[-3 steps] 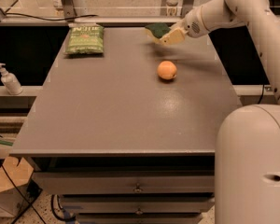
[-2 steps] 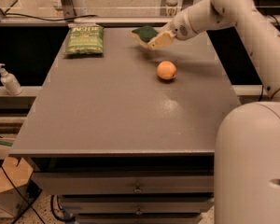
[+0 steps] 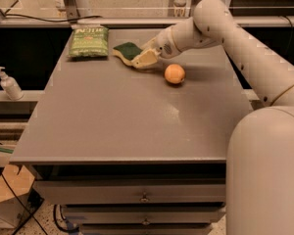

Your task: Move sponge near green jalapeno chip bag

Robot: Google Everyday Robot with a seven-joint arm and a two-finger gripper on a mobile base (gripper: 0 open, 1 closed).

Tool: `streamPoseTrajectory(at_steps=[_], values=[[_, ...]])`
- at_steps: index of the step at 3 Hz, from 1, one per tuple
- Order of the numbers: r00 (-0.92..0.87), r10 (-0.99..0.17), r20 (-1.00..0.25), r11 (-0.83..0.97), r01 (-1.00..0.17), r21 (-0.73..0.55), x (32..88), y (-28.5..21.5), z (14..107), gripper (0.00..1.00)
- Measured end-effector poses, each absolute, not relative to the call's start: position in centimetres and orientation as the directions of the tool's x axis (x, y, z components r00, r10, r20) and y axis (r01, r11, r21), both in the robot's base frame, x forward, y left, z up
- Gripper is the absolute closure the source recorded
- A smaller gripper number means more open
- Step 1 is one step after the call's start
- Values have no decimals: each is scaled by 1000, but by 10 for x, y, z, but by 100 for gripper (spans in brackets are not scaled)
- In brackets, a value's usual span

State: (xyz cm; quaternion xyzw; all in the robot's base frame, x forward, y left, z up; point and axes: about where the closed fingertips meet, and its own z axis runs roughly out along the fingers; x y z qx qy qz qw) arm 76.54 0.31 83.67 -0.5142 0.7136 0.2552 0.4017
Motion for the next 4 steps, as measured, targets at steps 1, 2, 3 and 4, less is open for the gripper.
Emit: streamPoseTrajectory(at_steps=[1,2,3,4], values=[[-117,-524,-843,317,-946,-65,759,34,829,61],[-87,-527,-846,307,-947,-94,753,52,832,37],[-62,-523,-850,308,-944,-121,752,60,839,12],[-63,-524,-849,304,-945,-118,752,62,837,0]])
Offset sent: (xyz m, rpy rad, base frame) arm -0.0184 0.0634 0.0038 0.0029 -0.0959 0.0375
